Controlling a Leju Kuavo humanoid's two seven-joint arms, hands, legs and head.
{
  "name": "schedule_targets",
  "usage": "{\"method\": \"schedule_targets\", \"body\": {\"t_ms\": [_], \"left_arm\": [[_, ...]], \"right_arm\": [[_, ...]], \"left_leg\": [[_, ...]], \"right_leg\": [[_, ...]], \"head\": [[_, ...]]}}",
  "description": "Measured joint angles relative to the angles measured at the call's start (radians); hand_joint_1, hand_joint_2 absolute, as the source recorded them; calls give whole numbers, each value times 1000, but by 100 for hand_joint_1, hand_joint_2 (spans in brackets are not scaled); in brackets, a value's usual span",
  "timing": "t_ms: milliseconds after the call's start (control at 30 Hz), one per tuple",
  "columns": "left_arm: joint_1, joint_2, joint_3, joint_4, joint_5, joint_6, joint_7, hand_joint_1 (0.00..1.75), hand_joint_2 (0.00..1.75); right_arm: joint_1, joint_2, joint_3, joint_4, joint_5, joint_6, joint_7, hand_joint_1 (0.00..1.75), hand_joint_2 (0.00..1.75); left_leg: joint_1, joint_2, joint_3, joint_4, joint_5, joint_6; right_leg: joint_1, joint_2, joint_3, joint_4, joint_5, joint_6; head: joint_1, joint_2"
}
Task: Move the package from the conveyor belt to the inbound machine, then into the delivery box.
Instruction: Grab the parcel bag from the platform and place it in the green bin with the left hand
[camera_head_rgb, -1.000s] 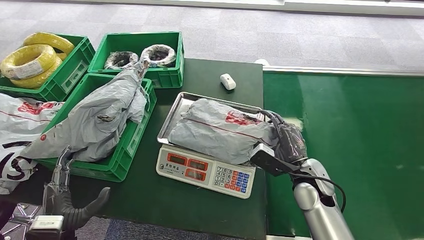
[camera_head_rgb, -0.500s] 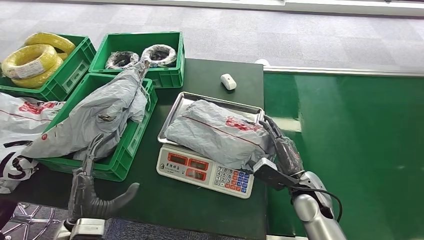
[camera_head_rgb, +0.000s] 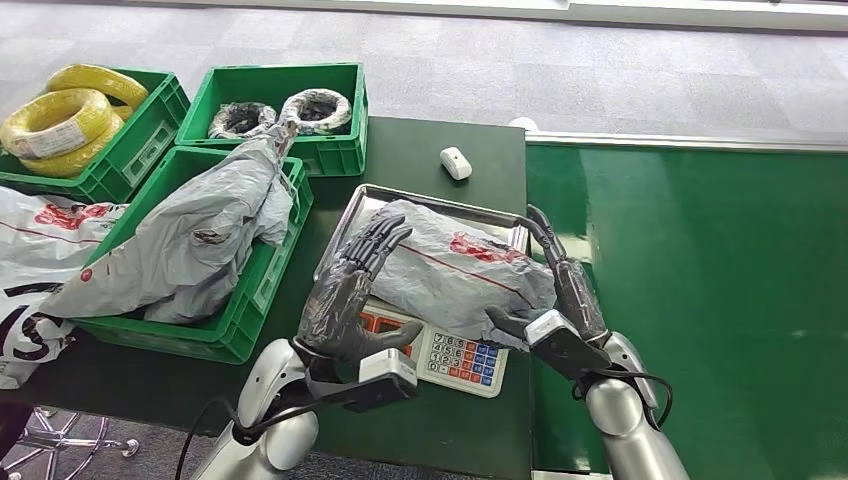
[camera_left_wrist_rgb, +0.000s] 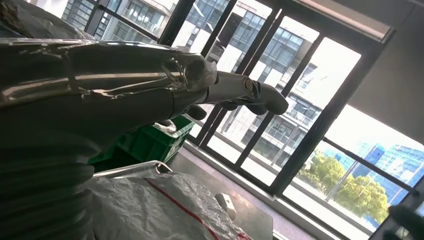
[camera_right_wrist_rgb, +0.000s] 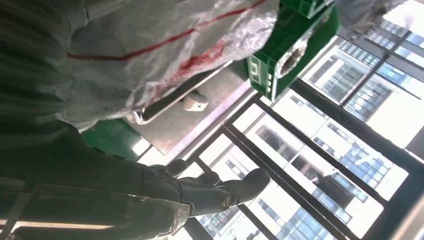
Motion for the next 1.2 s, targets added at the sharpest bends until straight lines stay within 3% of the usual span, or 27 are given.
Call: {"method": "schedule_targets", "body": {"t_ms": [167,400,467,533,600,867,1200], "left_arm": [[-94,-18,-55,177,1,-38,41,0,175],[-190,-83,-97,375,5,-82,68,3,175],[-221,-118,-104,444,25,-102,71,34,175],[-249,-151,-105,506,49,-116,72,91,175],[-274,-178,-105,557,60,-119,76,121,175],[-352,-228,-105,704,71,-84,106,158,175],[-390,-232,-105,784,2,-6,156,175,175]], "right_arm": [[72,16,-81,-250,-57,-199,3,0,175],[154,67,-197,-538,-97,-348,-3,0,175],[188,86,-230,-615,-103,-375,-6,0,175],[221,97,-249,-667,-105,-385,-14,0,175],[245,103,-258,-695,-107,-391,-25,0,175],[263,109,-265,-719,-143,-403,-48,0,175],[257,109,-265,-718,-188,-407,-64,0,175]], "left_leg": [[0,1,-2,0,0,0],[0,0,-2,0,0,0],[0,0,-2,0,0,0],[0,2,-2,0,-1,0],[0,2,-2,0,-1,0],[0,2,-2,0,0,0],[0,2,-2,0,0,0]], "right_leg": [[0,0,-1,0,0,0],[0,1,-2,0,0,0],[0,1,-2,0,0,0],[0,1,-2,0,0,0],[0,2,-2,0,0,0],[0,2,-1,0,0,0],[0,2,-1,0,0,0]], "head": [[0,0],[0,0],[0,0],[0,0],[0,0],[0,0],[0,0]]}}
